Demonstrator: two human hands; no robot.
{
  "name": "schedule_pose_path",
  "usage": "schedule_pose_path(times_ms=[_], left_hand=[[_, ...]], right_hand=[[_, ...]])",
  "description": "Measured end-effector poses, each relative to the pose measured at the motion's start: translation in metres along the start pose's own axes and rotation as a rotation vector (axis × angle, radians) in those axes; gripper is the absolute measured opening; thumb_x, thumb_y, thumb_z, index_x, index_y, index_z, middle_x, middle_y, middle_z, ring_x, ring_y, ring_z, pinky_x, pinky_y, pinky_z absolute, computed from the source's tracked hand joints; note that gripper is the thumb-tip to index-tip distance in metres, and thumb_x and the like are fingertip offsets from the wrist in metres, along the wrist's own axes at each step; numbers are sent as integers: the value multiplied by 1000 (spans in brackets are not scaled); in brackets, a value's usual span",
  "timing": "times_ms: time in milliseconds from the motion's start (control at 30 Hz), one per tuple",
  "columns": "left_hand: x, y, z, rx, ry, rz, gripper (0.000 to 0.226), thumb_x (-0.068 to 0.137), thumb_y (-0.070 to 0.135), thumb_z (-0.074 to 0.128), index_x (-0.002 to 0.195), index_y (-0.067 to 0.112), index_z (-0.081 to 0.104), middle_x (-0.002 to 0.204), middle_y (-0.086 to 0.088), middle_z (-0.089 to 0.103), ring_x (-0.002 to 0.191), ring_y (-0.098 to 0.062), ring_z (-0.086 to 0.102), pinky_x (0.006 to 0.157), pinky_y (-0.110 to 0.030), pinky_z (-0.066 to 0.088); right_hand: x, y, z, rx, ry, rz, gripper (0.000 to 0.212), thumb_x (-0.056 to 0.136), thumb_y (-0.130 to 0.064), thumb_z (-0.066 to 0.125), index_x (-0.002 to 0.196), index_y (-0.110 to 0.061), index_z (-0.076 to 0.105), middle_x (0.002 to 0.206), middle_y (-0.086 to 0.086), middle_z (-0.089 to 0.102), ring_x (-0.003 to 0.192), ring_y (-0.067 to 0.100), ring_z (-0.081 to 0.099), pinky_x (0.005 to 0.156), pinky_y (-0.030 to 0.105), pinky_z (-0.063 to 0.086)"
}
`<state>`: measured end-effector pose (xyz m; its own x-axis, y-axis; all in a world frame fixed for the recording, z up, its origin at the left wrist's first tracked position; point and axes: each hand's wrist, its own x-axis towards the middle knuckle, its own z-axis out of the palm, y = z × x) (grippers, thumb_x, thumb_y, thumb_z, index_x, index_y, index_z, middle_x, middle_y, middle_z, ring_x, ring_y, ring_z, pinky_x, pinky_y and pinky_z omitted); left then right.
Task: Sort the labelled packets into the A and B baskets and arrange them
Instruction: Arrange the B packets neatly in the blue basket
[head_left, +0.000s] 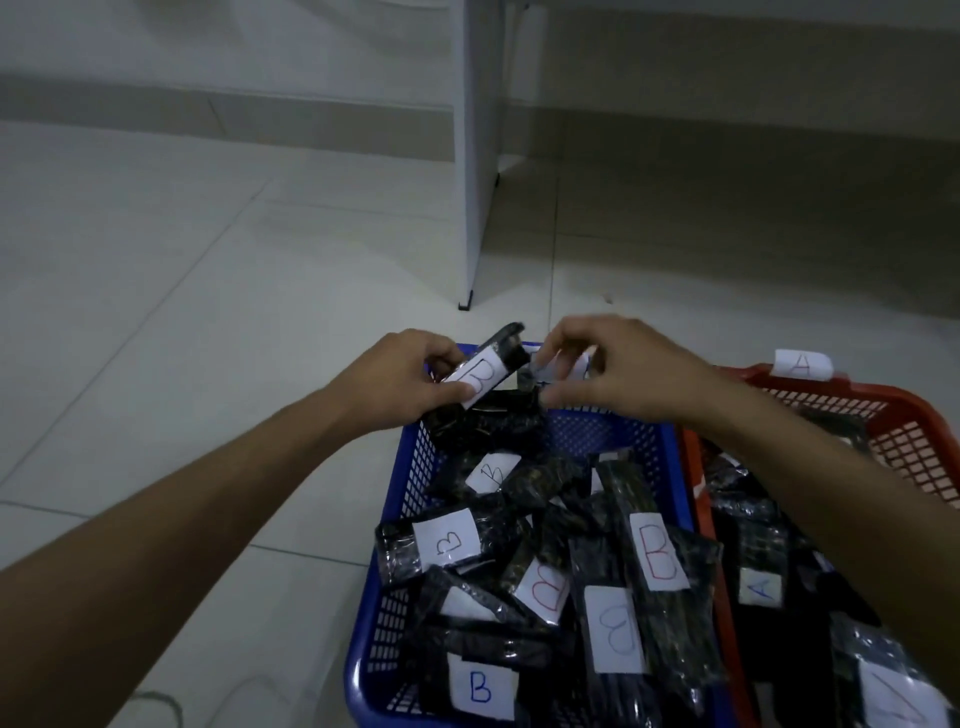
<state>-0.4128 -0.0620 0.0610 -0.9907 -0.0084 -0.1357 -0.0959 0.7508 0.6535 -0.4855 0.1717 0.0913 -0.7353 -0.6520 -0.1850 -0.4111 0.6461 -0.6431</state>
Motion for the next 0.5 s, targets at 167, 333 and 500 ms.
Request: schedule_pose_path(times_ms=[167, 333, 500], left_hand=[[0, -10, -4, -62, 25, -139, 18, 85, 29, 73, 99, 21, 66, 98, 2, 70, 79, -11, 67, 70, -30, 56], [4, -4, -2, -195, 40, -187, 14, 86, 28, 73, 95, 20, 66, 97, -2, 71, 83, -18, 70, 78, -39, 59], [7, -5, 3, -174, 54, -191, 22, 84, 31, 74, 102, 20, 67, 100, 0, 70, 86, -17, 68, 80, -38, 58]], right_hand=[[2, -3, 41, -536, -454, -73, 61, 79, -22, 79, 132, -42, 55, 134, -15, 52, 120, 10, 51, 97, 32, 47], [4, 5, 54, -589, -451, -190, 46, 85, -29, 72, 127, -39, 57, 122, -11, 60, 108, 11, 57, 88, 32, 51], [-9, 14, 21, -79, -133, -32, 32, 89, -28, 67, 118, -36, 57, 104, -12, 62, 88, 5, 60, 75, 23, 51]])
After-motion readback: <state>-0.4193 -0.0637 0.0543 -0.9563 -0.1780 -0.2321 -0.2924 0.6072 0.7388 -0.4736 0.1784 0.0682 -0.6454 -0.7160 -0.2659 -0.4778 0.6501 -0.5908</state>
